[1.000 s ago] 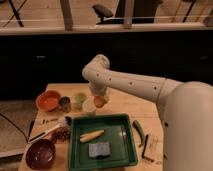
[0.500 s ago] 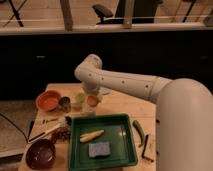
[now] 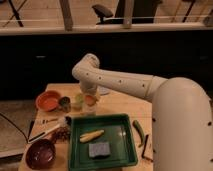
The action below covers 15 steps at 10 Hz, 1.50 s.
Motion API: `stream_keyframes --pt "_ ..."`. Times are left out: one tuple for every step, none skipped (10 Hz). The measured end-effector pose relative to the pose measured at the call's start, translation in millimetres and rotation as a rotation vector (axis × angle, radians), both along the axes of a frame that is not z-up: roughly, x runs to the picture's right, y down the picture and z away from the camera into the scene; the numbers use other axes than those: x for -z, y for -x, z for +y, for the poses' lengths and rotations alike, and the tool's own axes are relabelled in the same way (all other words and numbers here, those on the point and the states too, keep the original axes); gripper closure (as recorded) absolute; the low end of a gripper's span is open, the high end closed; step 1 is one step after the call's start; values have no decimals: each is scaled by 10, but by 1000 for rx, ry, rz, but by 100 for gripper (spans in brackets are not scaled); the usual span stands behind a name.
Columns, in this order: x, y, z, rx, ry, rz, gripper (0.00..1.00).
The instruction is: Place apple in paper cup
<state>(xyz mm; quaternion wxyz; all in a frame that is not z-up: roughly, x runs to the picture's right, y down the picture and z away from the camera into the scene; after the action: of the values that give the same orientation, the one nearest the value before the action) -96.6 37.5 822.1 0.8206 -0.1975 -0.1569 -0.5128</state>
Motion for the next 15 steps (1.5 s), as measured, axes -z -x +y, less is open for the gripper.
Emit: stream_keyframes --pt "-14 39 -10 5 -2 -9 100" --pt "-38 19 -22 9 -2 -10 100" --pt "-56 40 -29 8 0 -18 100" --pt "-81 48 -34 4 3 -24 100" --pt "-108 10 -47 -5 4 -25 100" --pt "-128 30 -57 -4 4 -32 100" --pt "-138 79 -55 -2 7 -41 100" --pt "-150 78 -52 -2 11 -45 100" --pt "-165 51 -67 -6 13 -49 100" --pt "-172 63 -70 -5 15 -54 100" --pt "-178 79 -73 -6 18 -60 100" --pt "-187 67 -90 -12 21 -64 100" --pt "-193 52 -94 -16 23 -65 100" --pt "-200 51 -91 -19 29 -70 100" --pt "-216 39 -93 -22 34 -76 100"
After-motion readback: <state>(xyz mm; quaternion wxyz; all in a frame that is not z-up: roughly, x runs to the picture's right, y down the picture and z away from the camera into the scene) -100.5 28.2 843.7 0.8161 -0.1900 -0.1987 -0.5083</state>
